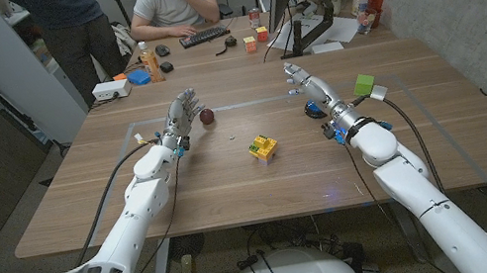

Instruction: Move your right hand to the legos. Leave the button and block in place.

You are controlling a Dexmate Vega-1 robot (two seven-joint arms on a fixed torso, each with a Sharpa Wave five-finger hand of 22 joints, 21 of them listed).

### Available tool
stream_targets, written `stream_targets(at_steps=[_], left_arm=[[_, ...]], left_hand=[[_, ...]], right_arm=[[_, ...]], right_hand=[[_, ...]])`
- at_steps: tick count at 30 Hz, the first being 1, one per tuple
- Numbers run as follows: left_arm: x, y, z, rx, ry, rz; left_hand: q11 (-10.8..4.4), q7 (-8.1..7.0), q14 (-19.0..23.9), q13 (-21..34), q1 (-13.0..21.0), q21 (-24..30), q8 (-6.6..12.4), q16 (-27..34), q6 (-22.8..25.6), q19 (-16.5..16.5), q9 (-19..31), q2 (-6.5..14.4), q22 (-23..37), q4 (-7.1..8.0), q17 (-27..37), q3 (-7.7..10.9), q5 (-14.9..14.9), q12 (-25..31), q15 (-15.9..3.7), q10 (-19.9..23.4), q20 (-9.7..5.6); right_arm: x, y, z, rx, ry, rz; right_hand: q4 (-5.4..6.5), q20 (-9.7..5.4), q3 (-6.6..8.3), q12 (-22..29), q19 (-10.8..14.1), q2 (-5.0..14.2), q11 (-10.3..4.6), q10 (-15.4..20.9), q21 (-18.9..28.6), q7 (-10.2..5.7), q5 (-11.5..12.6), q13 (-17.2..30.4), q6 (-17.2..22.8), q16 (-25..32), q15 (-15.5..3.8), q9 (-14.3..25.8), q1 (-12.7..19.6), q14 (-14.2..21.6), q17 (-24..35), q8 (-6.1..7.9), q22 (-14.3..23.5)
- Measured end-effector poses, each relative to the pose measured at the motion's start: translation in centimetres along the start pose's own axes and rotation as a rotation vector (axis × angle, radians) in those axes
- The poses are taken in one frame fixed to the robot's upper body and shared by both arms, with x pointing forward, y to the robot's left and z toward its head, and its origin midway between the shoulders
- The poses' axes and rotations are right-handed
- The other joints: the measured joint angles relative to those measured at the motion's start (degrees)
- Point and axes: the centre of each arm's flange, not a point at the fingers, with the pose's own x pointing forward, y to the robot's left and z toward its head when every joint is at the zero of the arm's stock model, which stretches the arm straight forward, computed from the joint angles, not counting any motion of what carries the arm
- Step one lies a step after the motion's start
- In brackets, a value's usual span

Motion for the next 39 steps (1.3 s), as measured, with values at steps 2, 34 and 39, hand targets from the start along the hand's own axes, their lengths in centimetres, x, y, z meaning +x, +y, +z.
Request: stream_targets(at_steps=[2,34,39], left_arm=[[0.0,0.0,0.0,0.0,-0.001,-0.001],[0.1,0.5,-0.2,-0.013,-0.004,-0.01],[0.1,0.5,-0.2,-0.015,-0.005,-0.011]], left_hand=[[0.0,0.0,0.0,0.0,0.0,0.0,0.0,0.0,0.0,0.0,0.0,0.0,0.0,0.0,0.0,0.0,0.0,0.0,0.0,0.0,0.0],[-0.22,0.0,0.0,0.0,0.0,-0.8,0.0,0.0,0.0,0.2,0.0,0.0,0.0,-0.01,0.0,-0.01,0.0,0.0,0.0,0.2,0.22],[-0.22,-0.13,0.0,0.0,0.0,-0.8,0.0,0.0,0.1,0.3,0.0,0.0,0.0,-0.01,0.0,-0.01,0.0,0.0,0.0,0.2,0.11]], right_arm=[[0.0,0.5,0.4,-0.016,-0.011,0.011],[-0.3,6.4,3.2,-0.477,-0.124,0.047],[-0.3,6.4,2.9,-0.563,-0.11,0.031]], right_hand=[[-0.22,-0.13,-0.22,0.0,0.3,-0.2,0.0,0.0,-0.4,-0.23,0.0,0.0,0.2,0.0,-0.04,0.0,0.2,0.0,0.0,0.0,0.0],[-8.71,0.17,0.33,0.1,11.9,-2.07,-7.11,0.1,-6.1,-7.28,1.4,0.1,9.0,-5.5,-2.06,0.3,14.0,2.0,0.2,1.54,-0.4],[-7.87,0.2,-1.11,0.5,7.6,-2.46,-7.77,1.7,-10.6,-7.23,1.6,0.3,10.6,-7.0,-1.89,0.5,13.6,1.0,0.5,1.38,-0.4]])
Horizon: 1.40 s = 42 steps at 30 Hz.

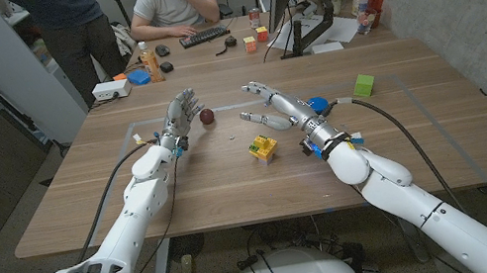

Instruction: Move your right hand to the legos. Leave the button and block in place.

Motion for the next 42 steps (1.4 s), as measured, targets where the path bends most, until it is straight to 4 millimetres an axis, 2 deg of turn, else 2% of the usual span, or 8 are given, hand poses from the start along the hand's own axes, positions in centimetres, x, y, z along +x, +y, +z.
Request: stream_targets(at_steps=[4,5,6,14,16,21,33,42], left_arm=[[0.0,0.0,0.0,0.0,0.0,0.0],[0.0,-0.1,0.0,-0.004,-0.002,-0.007],[0.0,-0.1,0.0,-0.004,-0.002,-0.007],[0.1,-0.2,0.4,-0.004,-0.01,-0.012],[0.1,-0.2,0.4,-0.004,-0.011,-0.012],[0.1,-0.2,0.4,-0.006,-0.012,-0.014],[0.0,-0.2,0.2,-0.011,-0.007,-0.016],[0.1,-0.1,0.2,-0.011,-0.012,-0.022]], left_hand=[[0.0,-0.09,0.0,0.0,0.0,0.0,0.0,0.0,0.1,0.2,0.0,0.0,0.0,0.0,0.0,0.0,0.0,0.0,0.0,0.0,-0.19],[0.1,-0.09,0.0,0.0,0.0,0.0,0.0,0.0,0.1,0.2,0.0,0.0,0.0,0.0,0.0,0.0,0.0,0.0,0.0,0.1,-0.19],[0.21,-0.09,0.0,0.0,0.0,0.0,0.0,0.0,0.1,0.2,0.0,0.0,0.0,0.0,0.0,0.0,0.0,0.0,0.0,0.2,-0.19],[0.19,-0.09,0.2,0.0,0.0,-0.2,0.0,0.0,0.1,0.4,0.0,0.0,0.3,0.0,0.0,0.0,0.0,0.0,-0.21,0.2,0.02],[-0.03,-0.09,0.2,0.0,0.0,-0.2,0.0,0.0,0.1,0.4,0.0,0.0,0.3,0.0,0.0,0.0,0.0,0.0,-0.21,0.4,0.02],[-0.1,-0.09,0.2,0.0,0.0,-0.2,0.0,0.0,0.1,0.4,0.0,0.0,0.3,0.0,0.0,0.0,0.0,0.0,-0.21,0.5,0.03],[-0.09,-0.09,0.2,0.0,0.0,-0.4,0.0,0.0,0.1,0.4,0.0,0.0,0.3,0.0,0.0,0.0,0.0,0.0,-0.21,0.5,0.03],[-0.09,-0.09,0.2,0.0,0.0,-0.4,0.0,0.0,0.1,0.4,0.0,0.0,0.3,0.0,0.0,0.0,0.0,0.0,-0.21,0.5,0.03]], right_arm=[[0.0,-0.2,-0.3,-0.074,0.014,-0.022],[-0.2,1.4,1.3,-0.097,-0.041,0.027],[-0.2,1.4,1.3,-0.109,-0.039,0.024],[-0.5,3.4,1.8,-0.231,-0.07,0.07],[-0.4,3.4,1.7,-0.251,-0.067,0.071],[-0.5,5.2,1.9,-0.303,-0.092,0.131],[-0.1,7.1,0.4,-0.366,-0.072,0.224],[0.2,8.2,-1.1,-0.383,-0.043,0.269]], right_hand=[[0.78,-0.01,-0.78,0.8,-2.6,0.42,0.02,2.5,-2.8,0.07,0.4,0.0,1.9,-0.4,-0.06,0.1,-1.2,0.1,0.0,0.0,0.1],[0.78,0.0,-0.78,1.0,-3.0,0.52,0.11,3.0,-3.3,0.06,0.4,0.0,2.4,-0.4,-0.45,0.1,-1.3,0.5,0.0,0.08,0.1],[0.78,0.07,-0.78,1.0,-3.3,0.52,0.21,3.3,-3.7,0.08,0.4,0.0,2.7,-0.4,-0.7,0.1,-1.3,0.7,0.0,0.24,0.1],[1.01,-0.02,-1.01,1.0,-3.8,0.52,0.11,3.5,-4.8,-0.03,0.6,0.0,3.9,-0.6,-0.61,0.0,-1.3,1.3,0.0,0.46,0.1],[1.01,-0.02,-1.01,1.0,-3.8,0.52,0.32,3.3,-4.9,-0.03,0.8,0.0,3.9,-0.6,-0.61,0.0,-1.3,1.3,0.0,0.46,0.1],[0.77,-0.02,-1.25,1.0,-3.8,0.53,0.63,3.0,-5.3,-0.03,0.8,0.0,3.9,-0.9,-0.61,0.0,-1.3,1.3,0.0,0.46,0.1],[0.77,-0.02,-1.24,1.0,-3.8,0.79,0.63,3.0,-5.7,-0.2,1.3,0.0,4.7,-0.9,-0.81,0.0,-1.0,1.5,0.0,0.45,0.3],[0.53,-0.21,-1.48,1.0,-3.1,1.35,1.24,3.6,-6.2,-0.15,1.7,0.0,5.4,-0.9,-1.43,0.0,-0.4,2.1,0.0,0.45,0.4]])
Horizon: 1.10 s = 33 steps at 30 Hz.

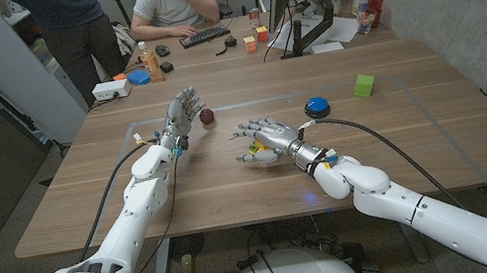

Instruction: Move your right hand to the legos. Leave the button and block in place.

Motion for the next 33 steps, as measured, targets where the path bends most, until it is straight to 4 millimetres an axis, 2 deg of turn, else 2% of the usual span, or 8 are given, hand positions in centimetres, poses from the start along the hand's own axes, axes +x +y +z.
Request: stream_targets(at_steps=[8,25,30,33], left_arm=[[0.1,0.0,-0.1,0.001,0.005,0.0],[-0.3,0.0,-0.6,0.005,0.023,0.002],[-0.4,-0.1,-0.4,0.007,0.019,-0.002],[-0.6,-0.1,-0.4,0.009,0.019,-0.003]], left_hand=[[0.0,0.0,0.0,0.0,0.0,-0.4,0.0,0.0,0.0,0.2,0.0,0.0,0.0,0.0,0.0,0.0,0.0,0.0,0.0,0.0,-0.22],[0.0,0.0,0.0,0.0,-0.2,-0.6,0.0,0.0,0.0,0.2,0.0,0.2,0.0,0.0,0.0,0.0,0.0,0.0,0.01,0.0,-0.21],[0.01,0.0,0.0,0.0,-0.2,-0.9,0.0,0.0,0.0,0.2,0.0,0.2,0.0,0.0,0.0,0.0,0.0,0.0,0.01,0.0,-0.21],[0.01,0.0,0.0,0.0,-0.2,-0.9,0.0,0.0,0.0,0.2,0.0,0.2,0.0,0.0,0.0,0.0,0.0,0.0,0.01,0.0,-0.21]], right_arm=[[0.0,0.3,-0.4,0.006,0.011,0.002],[-0.8,-0.1,0.0,0.01,0.015,-0.013],[-1.0,-0.2,0.1,0.014,0.015,-0.015],[-1.1,-0.2,0.1,0.017,0.015,-0.015]], right_hand=[[-0.25,0.39,0.25,-0.5,0.8,-0.15,-0.23,0.2,0.0,-0.19,0.2,0.0,0.2,-0.2,0.0,0.0,0.3,0.0,0.0,0.0,0.0],[-1.13,0.0,0.18,-0.5,2.4,0.15,0.08,0.5,-0.6,0.03,1.0,0.0,0.0,-0.2,-0.51,-0.1,2.2,1.1,-0.2,-0.24,0.0],[-1.19,0.4,0.11,-0.5,2.8,0.09,-0.23,0.8,-0.6,0.03,1.1,0.0,0.0,-0.2,-0.62,-0.1,2.7,1.6,-0.1,-0.46,0.0],[-1.49,0.08,0.07,-0.5,3.2,0.31,-0.23,0.8,-0.6,0.03,1.1,0.0,0.0,-0.2,-0.42,-0.1,2.9,1.8,-0.1,-0.46,0.0]])
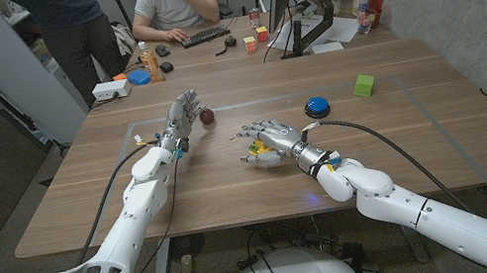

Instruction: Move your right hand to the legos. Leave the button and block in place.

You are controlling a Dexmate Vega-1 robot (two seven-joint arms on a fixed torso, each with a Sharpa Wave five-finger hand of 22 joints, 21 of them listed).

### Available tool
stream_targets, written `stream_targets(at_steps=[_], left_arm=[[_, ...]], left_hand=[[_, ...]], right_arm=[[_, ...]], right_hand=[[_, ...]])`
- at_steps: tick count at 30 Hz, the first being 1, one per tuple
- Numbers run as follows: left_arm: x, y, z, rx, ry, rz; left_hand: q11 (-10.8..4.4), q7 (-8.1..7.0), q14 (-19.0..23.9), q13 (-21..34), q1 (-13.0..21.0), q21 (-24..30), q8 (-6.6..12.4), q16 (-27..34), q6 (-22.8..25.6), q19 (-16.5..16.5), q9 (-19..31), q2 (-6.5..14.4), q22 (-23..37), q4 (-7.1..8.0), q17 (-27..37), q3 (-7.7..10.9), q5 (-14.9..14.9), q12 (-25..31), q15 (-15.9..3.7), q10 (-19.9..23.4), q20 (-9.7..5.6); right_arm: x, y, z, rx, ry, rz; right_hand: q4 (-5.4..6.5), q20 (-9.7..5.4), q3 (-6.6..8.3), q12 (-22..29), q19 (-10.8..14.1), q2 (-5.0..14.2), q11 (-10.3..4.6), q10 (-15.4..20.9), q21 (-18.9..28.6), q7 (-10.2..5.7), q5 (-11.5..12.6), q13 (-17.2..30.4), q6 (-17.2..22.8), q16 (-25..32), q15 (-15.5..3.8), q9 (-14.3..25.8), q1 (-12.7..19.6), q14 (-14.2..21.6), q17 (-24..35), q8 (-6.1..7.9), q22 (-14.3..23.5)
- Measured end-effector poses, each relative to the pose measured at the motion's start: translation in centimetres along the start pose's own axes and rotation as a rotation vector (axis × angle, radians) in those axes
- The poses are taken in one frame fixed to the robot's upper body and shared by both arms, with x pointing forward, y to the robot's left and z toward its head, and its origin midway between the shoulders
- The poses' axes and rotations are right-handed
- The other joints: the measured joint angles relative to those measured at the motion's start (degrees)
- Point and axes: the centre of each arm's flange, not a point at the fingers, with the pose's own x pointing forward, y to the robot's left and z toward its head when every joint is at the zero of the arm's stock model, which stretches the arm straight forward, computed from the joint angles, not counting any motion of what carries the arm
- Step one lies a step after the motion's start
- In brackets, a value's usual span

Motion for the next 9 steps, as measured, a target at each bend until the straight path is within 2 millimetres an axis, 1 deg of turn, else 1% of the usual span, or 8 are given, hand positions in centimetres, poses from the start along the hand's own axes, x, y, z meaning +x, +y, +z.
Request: stream_targets(at_steps=[2,4,5,7,9], left_arm=[[-0.06,-0.03,0.0,0.0,0.0,-0.001],[-0.11,-0.06,-0.01,0.0,0.0,-0.002],[-0.12,-0.08,0.0,0.0,0.0,-0.002],[-0.15,-0.08,0.02,0.0,0.0,-0.002],[-0.2,-0.09,0.04,0.001,-0.001,-0.003]], left_hand=[[0.0,0.0,0.0,0.0,0.0,0.0,0.0,0.0,0.0,0.0,0.0,0.0,0.0,0.0,0.0,0.0,0.0,0.0,0.0,0.0,0.0],[0.0,0.0,0.0,0.0,0.0,0.0,0.0,0.0,0.0,0.0,0.0,0.0,0.0,0.0,0.0,0.0,0.0,0.0,0.0,0.0,0.0],[0.0,0.0,0.0,0.0,0.0,0.0,0.0,0.0,0.0,0.0,0.0,0.0,0.0,0.0,0.0,0.0,0.0,0.0,0.0,0.0,0.0],[0.0,0.0,0.0,0.0,0.0,0.0,0.0,0.0,0.0,0.0,0.0,0.0,0.0,0.0,0.0,0.0,0.0,0.0,0.0,0.0,0.0],[0.0,0.0,0.0,0.0,0.0,0.0,0.0,0.0,0.0,0.0,0.0,0.0,0.0,0.0,0.0,0.0,0.0,0.0,0.0,0.0,0.0]], right_arm=[[-0.04,0.0,0.01,0.002,0.0,0.0],[-0.07,0.01,0.01,0.004,0.001,0.0],[-0.08,0.02,0.02,0.004,0.001,0.0],[-0.11,0.04,0.03,0.006,0.001,0.001],[-0.11,0.04,0.03,0.007,0.001,0.001]], right_hand=[[-0.11,0.01,0.11,0.0,0.0,-0.04,-0.22,0.2,0.0,0.0,0.0,0.0,0.0,0.0,-0.22,0.0,0.0,0.2,0.0,0.0,0.0],[-0.11,0.32,0.11,0.0,0.3,-0.38,0.09,0.5,0.0,0.0,0.4,0.0,0.0,0.0,-0.3,0.0,0.4,0.3,0.0,0.0,0.0],[-0.11,0.22,0.11,0.0,0.4,-0.1,0.1,0.5,0.0,0.0,0.4,0.0,0.0,0.0,-0.3,0.0,0.7,0.3,0.0,0.0,0.0],[-0.11,-0.09,0.11,0.0,0.7,-0.09,0.1,0.5,-0.3,0.0,0.4,0.0,0.0,0.0,-0.52,0.0,0.7,0.5,0.0,0.0,0.0],[-0.11,-0.08,0.11,0.0,0.7,-0.09,0.1,0.5,-0.4,0.0,0.4,0.0,0.0,0.0,-0.61,0.0,0.7,0.6,0.0,0.0,0.0]])
